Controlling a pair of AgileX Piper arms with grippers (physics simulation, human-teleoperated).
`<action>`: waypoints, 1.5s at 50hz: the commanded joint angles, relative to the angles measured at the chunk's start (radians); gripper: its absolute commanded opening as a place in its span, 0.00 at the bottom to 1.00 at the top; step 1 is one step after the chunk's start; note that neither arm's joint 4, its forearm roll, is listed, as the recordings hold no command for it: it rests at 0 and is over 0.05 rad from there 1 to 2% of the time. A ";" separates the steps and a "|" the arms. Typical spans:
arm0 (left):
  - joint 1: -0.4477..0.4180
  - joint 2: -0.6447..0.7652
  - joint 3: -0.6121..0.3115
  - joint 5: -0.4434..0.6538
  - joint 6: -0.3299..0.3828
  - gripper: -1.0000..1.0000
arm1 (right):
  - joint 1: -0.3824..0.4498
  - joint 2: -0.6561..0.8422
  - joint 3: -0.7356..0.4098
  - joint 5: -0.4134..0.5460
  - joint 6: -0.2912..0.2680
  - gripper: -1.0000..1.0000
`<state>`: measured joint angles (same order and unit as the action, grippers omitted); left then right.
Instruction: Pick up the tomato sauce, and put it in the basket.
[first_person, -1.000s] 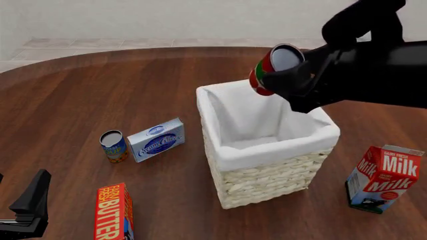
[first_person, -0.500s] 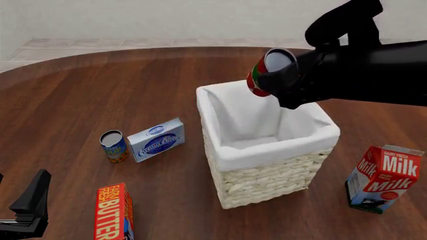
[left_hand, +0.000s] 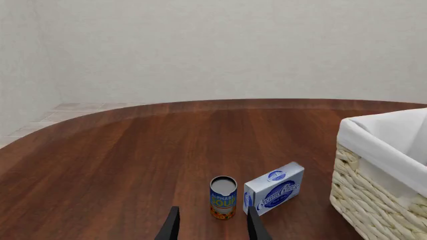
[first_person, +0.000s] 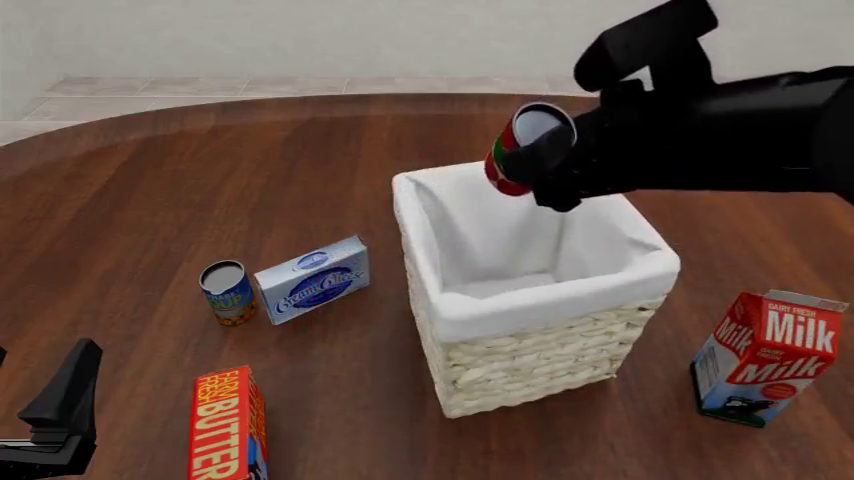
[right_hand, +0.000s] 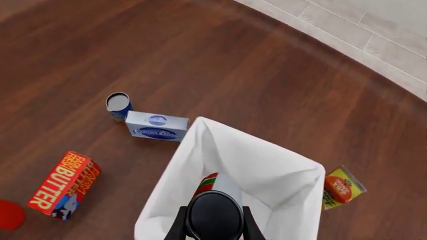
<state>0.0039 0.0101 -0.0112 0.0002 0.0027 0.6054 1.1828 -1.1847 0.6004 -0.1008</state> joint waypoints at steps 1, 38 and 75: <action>0.001 -0.003 0.003 -0.001 0.001 1.00 | -0.013 0.026 -0.026 0.025 0.014 0.00; 0.001 -0.003 0.004 -0.001 0.001 1.00 | -0.051 0.181 -0.213 0.240 0.018 0.00; 0.001 -0.003 0.003 -0.001 0.001 1.00 | -0.082 0.260 -0.222 0.288 0.036 0.00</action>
<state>0.0039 0.0100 -0.0112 0.0002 0.0027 0.5317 1.4217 -1.4034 0.8840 -0.0794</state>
